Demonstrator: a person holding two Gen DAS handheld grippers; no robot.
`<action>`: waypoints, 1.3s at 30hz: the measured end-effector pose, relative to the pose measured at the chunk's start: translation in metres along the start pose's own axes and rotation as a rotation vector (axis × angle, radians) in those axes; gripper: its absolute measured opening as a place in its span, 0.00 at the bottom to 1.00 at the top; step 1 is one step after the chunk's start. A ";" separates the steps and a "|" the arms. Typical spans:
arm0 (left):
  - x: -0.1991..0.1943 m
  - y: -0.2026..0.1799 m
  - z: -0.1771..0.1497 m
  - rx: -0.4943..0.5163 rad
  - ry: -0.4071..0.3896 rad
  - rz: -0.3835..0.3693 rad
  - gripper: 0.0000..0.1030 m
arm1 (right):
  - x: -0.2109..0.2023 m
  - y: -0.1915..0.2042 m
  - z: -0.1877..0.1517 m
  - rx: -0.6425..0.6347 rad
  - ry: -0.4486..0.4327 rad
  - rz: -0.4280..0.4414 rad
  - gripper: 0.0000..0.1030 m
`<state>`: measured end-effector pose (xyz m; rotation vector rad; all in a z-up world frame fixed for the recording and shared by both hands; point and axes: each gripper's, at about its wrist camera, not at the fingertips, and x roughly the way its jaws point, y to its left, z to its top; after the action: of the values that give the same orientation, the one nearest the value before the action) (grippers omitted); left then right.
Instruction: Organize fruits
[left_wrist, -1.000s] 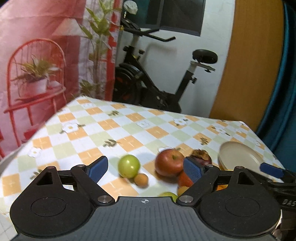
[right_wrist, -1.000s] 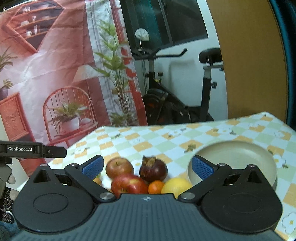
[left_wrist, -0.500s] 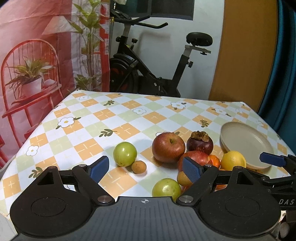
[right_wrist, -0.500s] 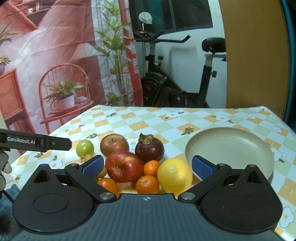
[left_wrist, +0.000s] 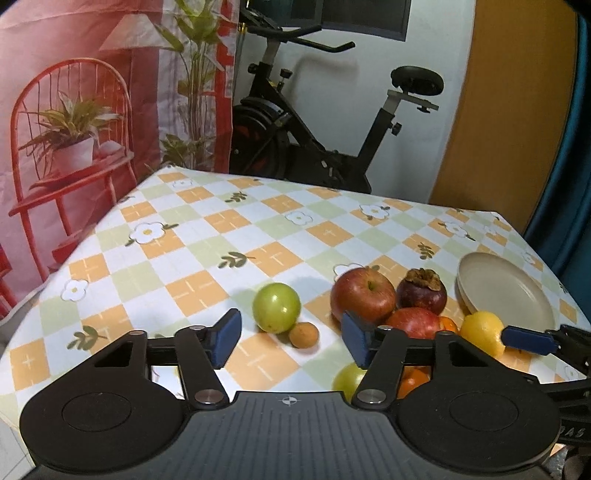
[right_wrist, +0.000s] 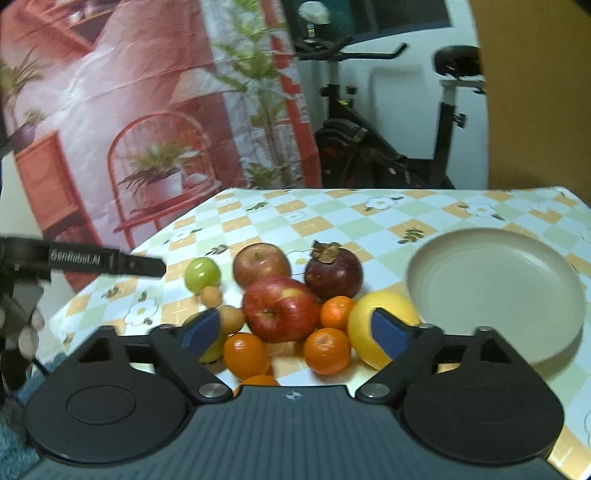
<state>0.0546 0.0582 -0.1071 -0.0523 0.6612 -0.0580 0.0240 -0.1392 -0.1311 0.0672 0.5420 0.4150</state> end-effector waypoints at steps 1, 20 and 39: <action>0.001 0.002 0.000 -0.002 0.000 -0.001 0.56 | 0.002 0.006 0.002 -0.053 0.003 0.006 0.67; 0.017 0.016 -0.015 -0.092 0.047 -0.091 0.51 | 0.067 0.063 0.001 -0.574 0.137 0.089 0.24; 0.023 0.016 -0.018 -0.110 0.072 -0.109 0.51 | 0.071 0.064 -0.001 -0.595 0.142 0.077 0.23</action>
<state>0.0620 0.0724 -0.1367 -0.1926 0.7330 -0.1293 0.0548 -0.0520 -0.1553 -0.5179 0.5384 0.6454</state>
